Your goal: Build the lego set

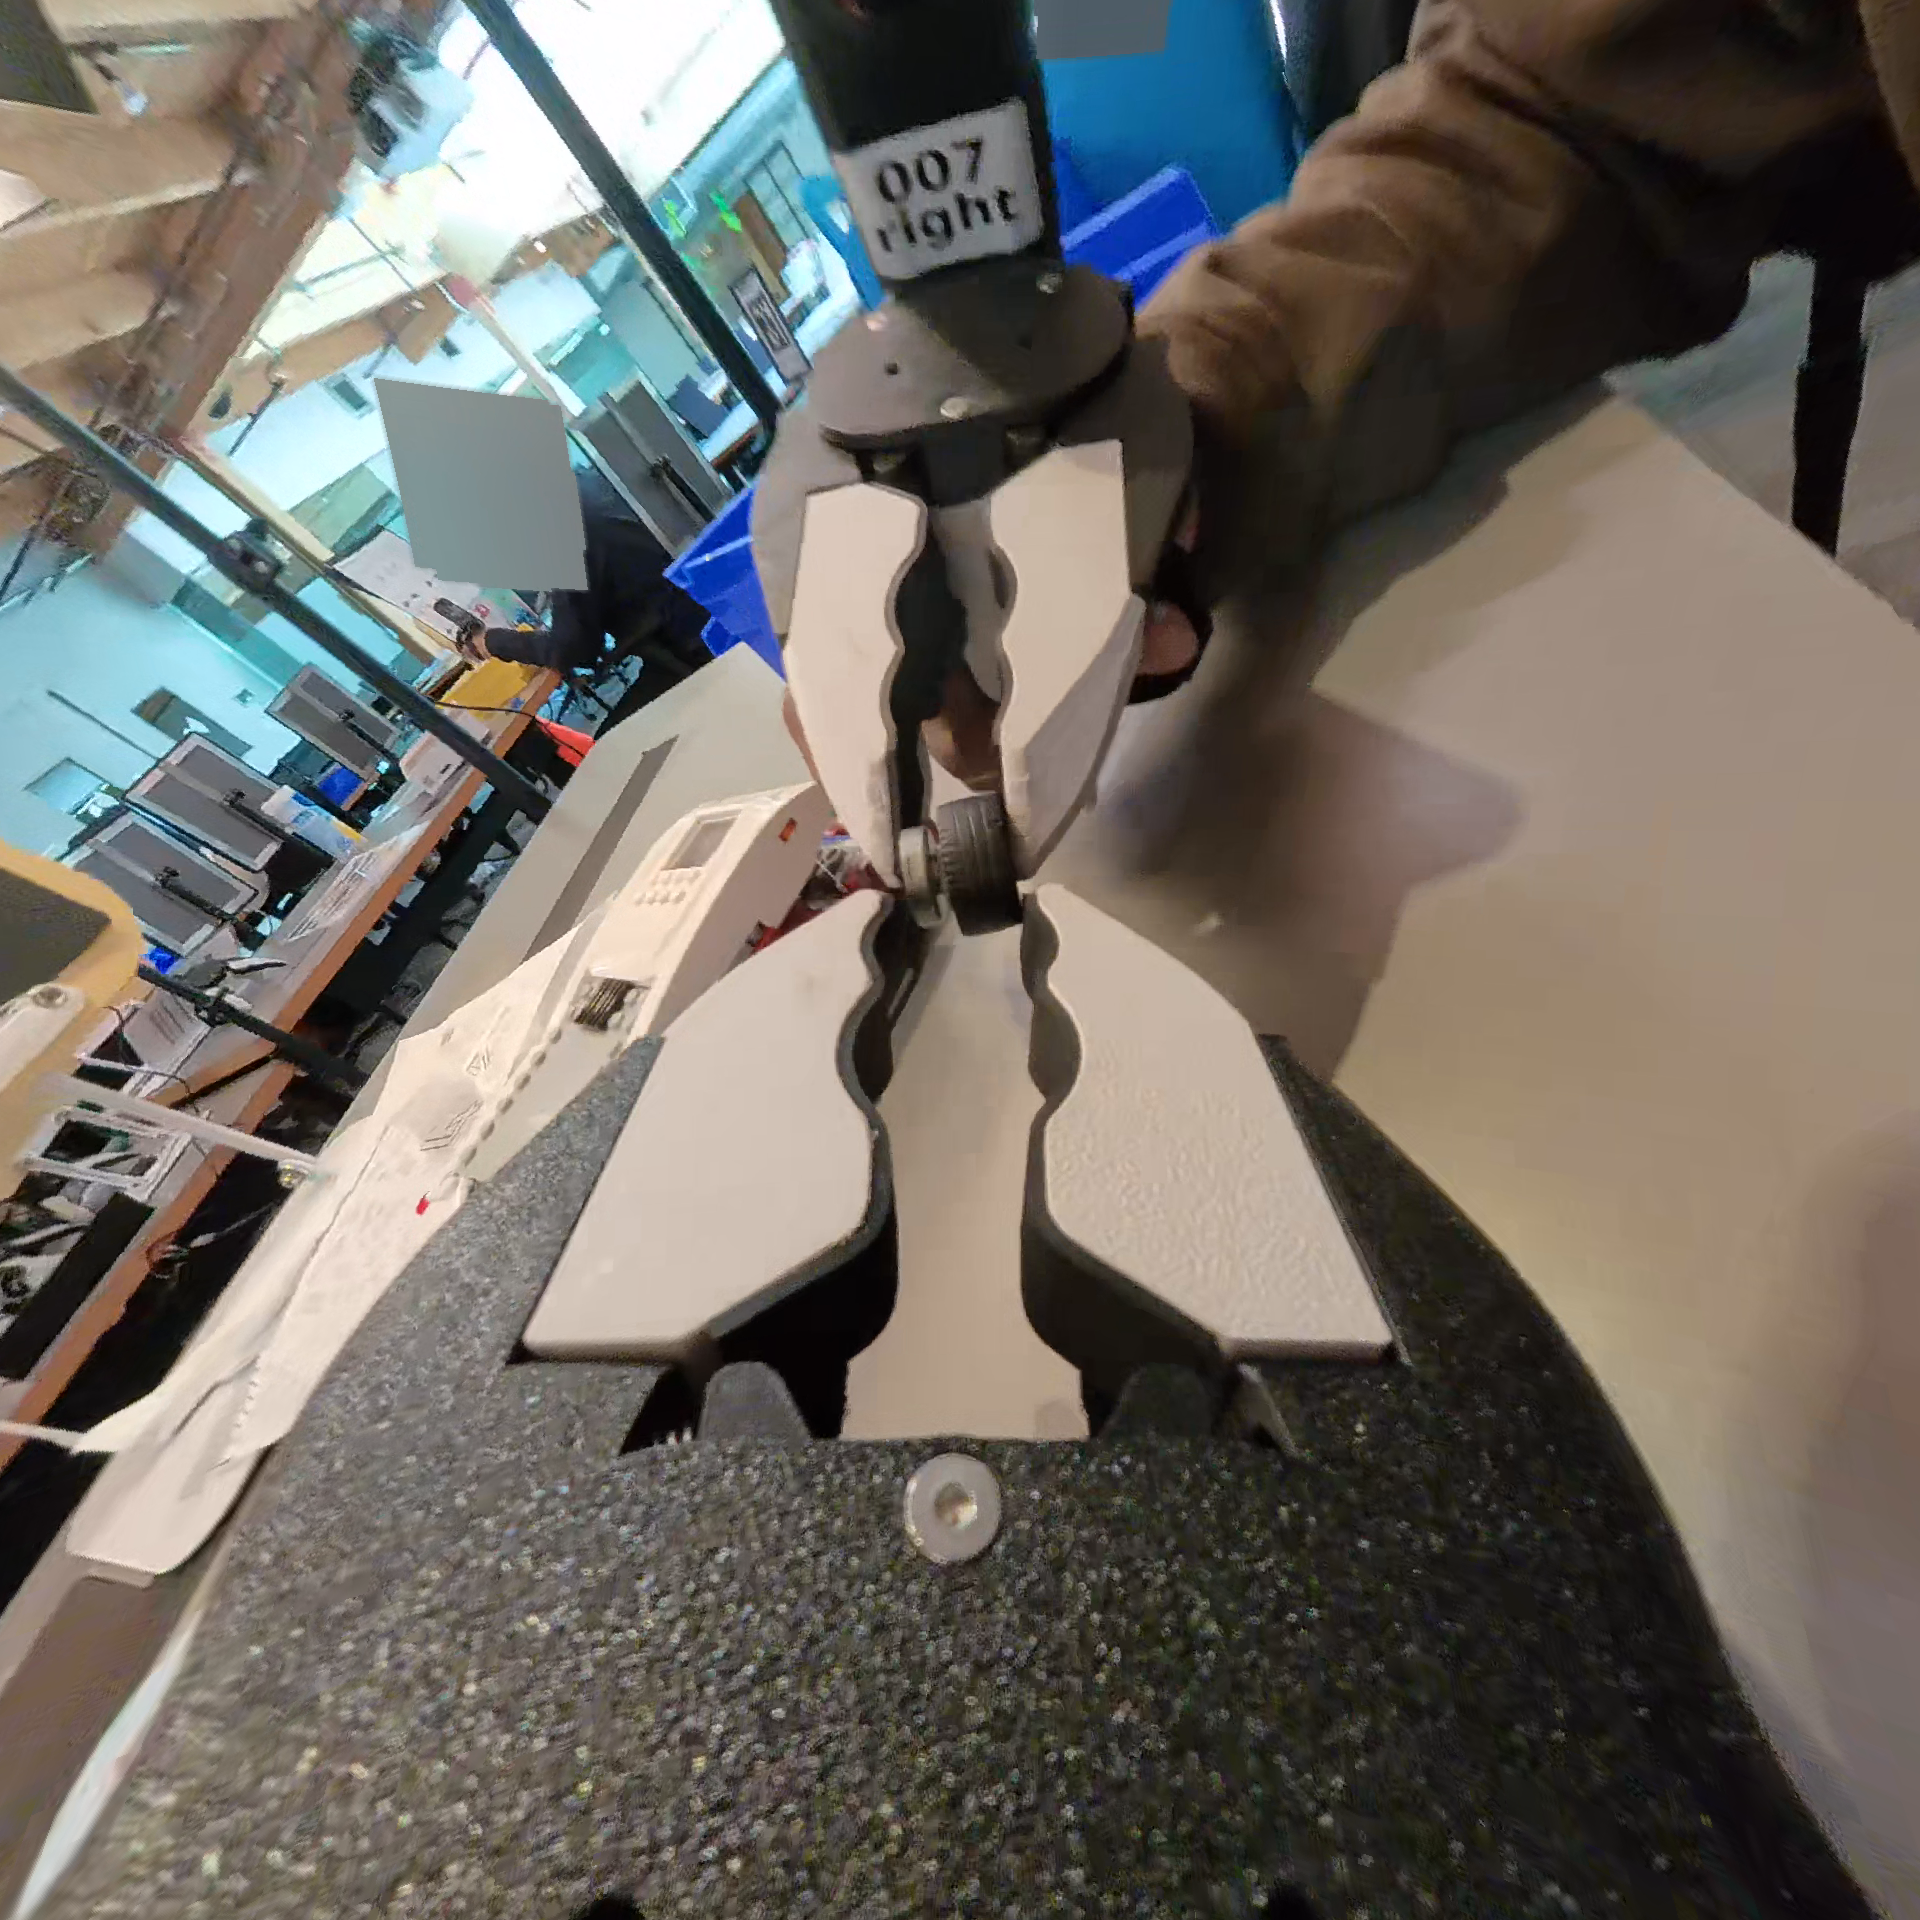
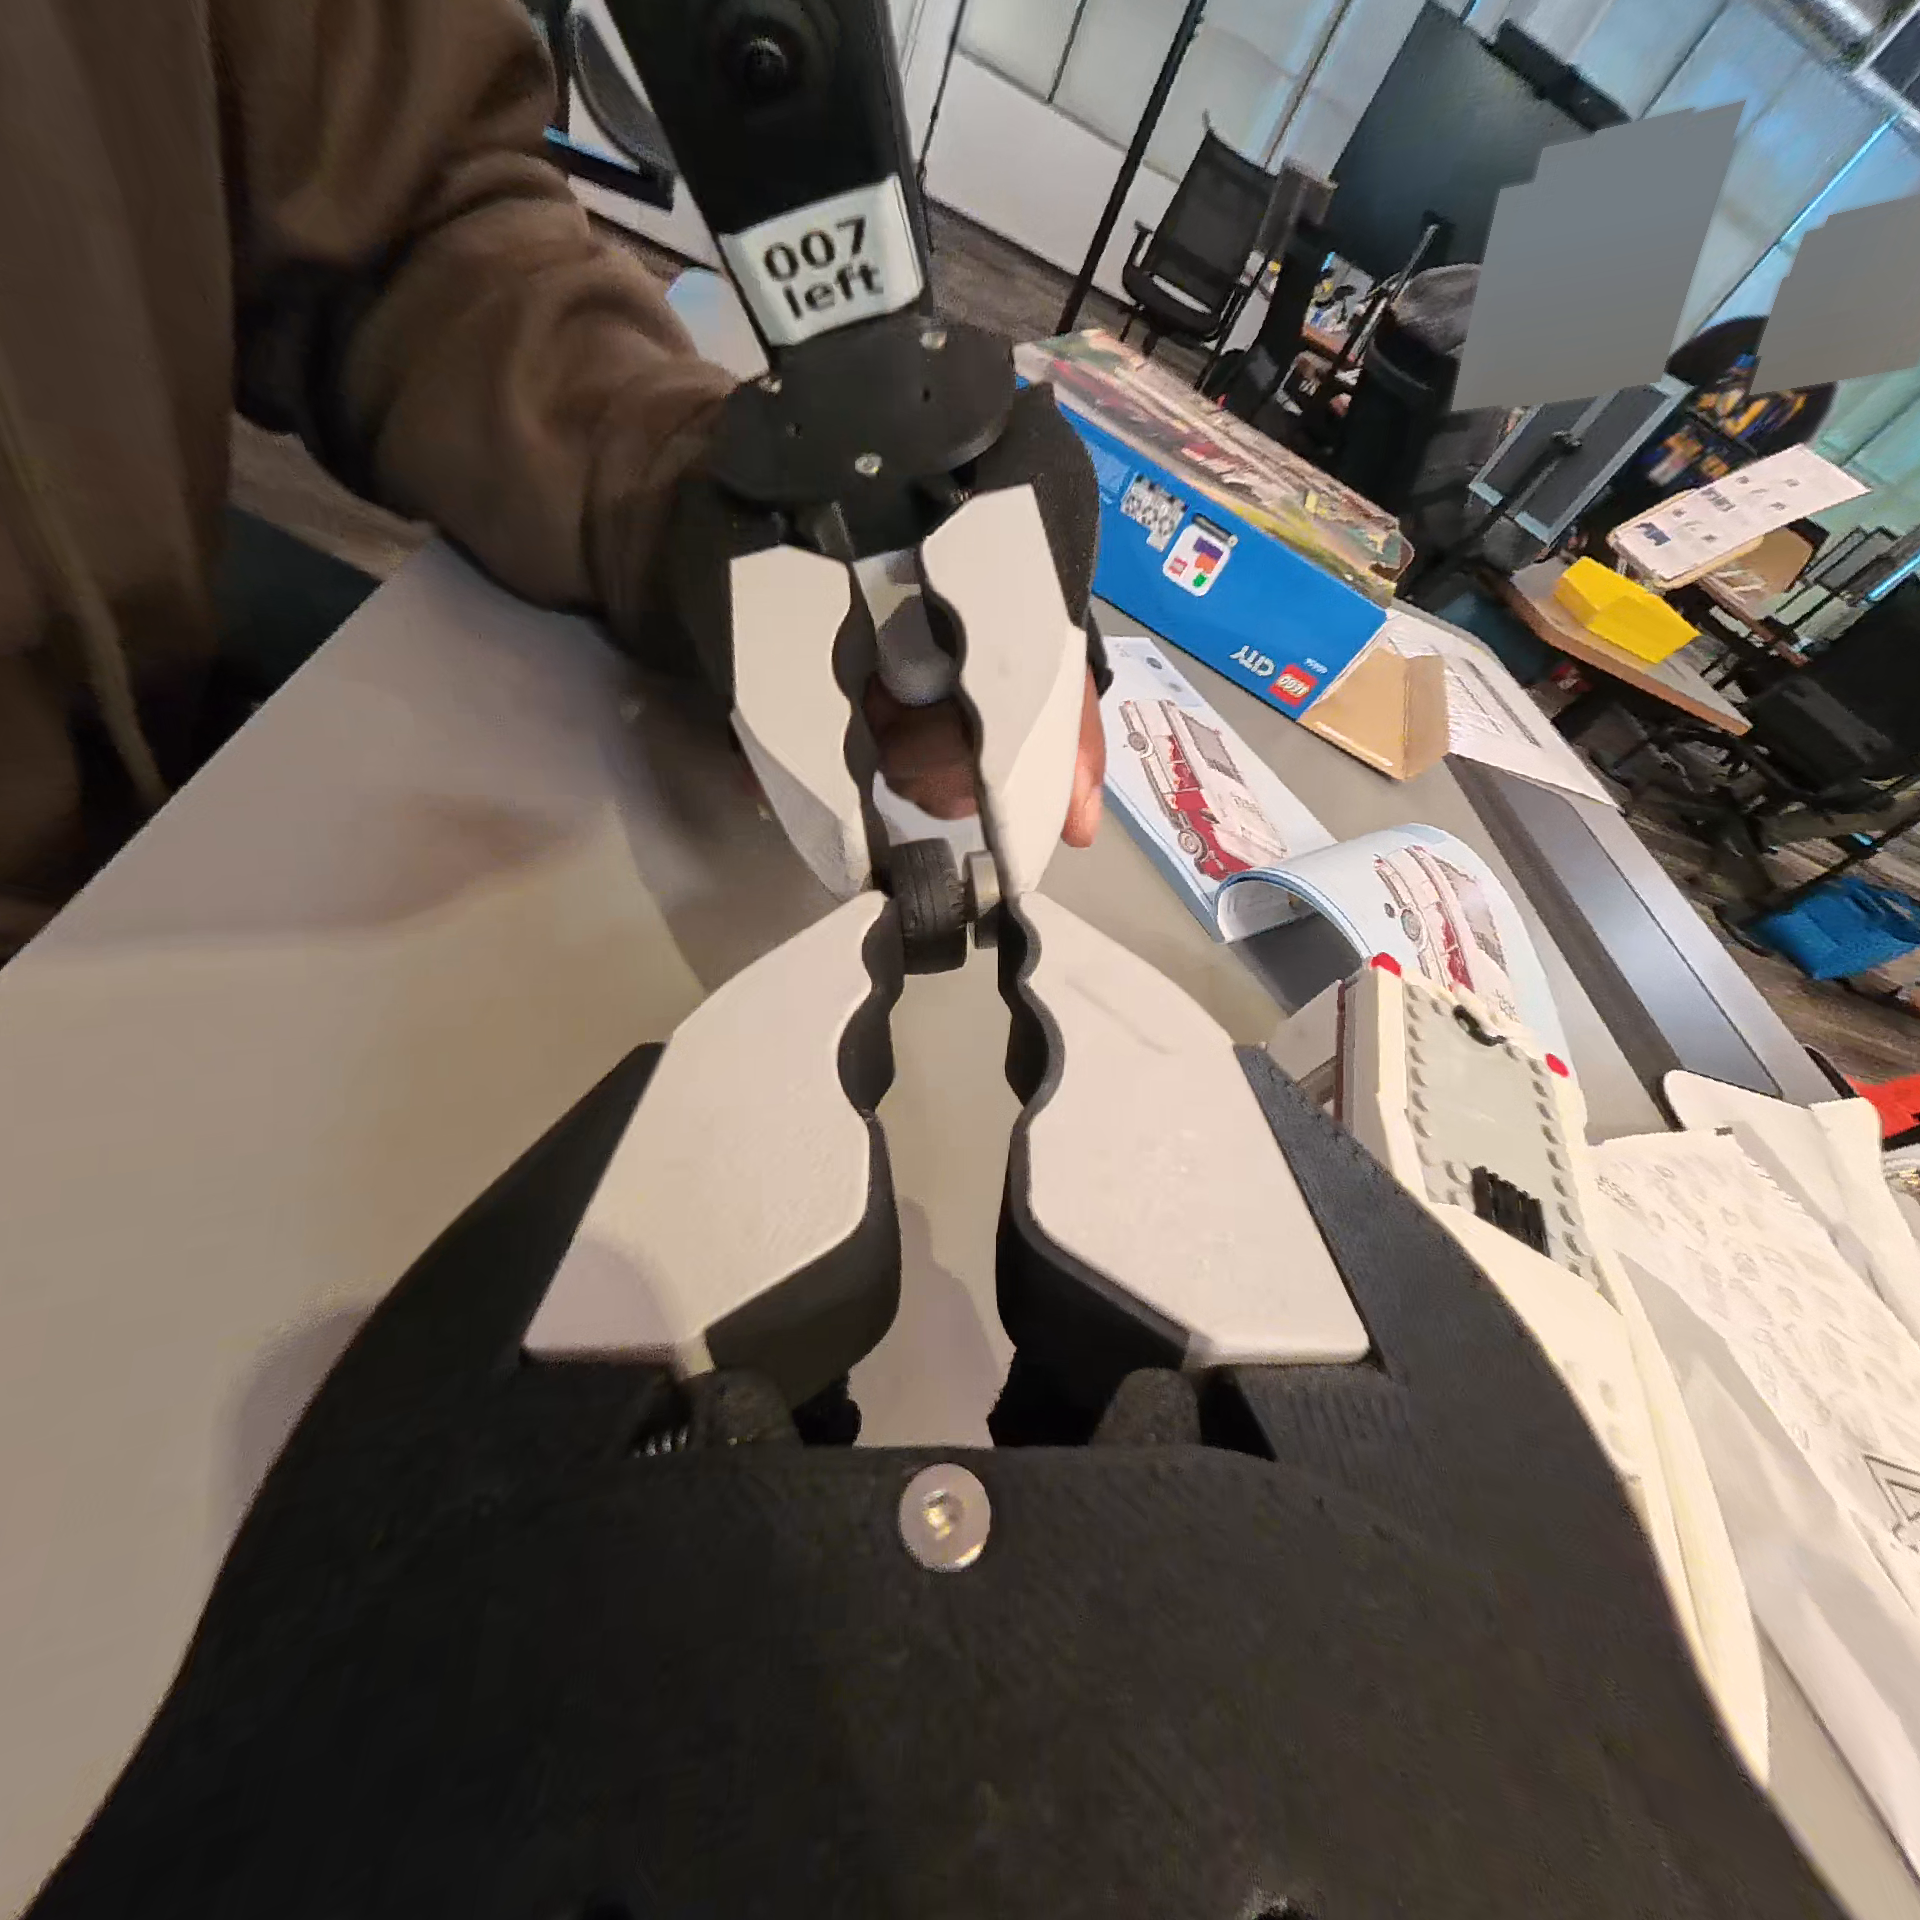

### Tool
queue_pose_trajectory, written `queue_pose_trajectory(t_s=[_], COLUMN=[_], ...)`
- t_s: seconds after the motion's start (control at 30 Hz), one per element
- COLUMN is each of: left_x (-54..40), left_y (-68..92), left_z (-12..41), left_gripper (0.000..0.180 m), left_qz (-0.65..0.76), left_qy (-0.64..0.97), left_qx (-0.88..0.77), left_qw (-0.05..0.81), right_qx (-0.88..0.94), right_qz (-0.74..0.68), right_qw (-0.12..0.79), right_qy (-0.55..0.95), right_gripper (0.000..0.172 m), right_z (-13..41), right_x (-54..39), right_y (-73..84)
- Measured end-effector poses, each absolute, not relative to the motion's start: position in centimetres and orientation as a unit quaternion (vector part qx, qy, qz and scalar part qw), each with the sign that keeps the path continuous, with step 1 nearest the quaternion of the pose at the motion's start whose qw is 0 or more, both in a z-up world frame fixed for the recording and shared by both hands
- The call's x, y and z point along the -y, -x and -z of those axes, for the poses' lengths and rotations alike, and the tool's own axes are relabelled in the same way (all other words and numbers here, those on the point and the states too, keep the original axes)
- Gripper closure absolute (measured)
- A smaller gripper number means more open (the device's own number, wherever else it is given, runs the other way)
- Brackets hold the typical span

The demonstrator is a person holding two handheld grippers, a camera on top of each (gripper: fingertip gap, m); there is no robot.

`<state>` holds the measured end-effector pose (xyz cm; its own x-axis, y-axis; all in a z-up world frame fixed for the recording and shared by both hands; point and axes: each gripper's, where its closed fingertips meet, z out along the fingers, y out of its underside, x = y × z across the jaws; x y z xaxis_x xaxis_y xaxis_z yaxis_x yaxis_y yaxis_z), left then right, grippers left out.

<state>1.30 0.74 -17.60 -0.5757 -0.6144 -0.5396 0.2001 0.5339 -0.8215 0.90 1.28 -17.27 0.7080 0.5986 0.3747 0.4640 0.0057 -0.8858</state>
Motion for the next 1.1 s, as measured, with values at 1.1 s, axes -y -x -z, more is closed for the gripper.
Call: queue_pose_trajectory(t_s=[1.1], left_x=[2.9], left_y=[2.9], left_z=[20.7], left_gripper=[0.163], left_qz=[0.492], left_qy=[0.041], left_qx=[-0.832], left_qw=[0.253], right_qx=[0.518], right_qz=[-0.119], right_qw=[0.501], right_qy=[0.683], right_gripper=[0.155], right_z=[20.5], right_x=[2.7], right_y=[2.8])
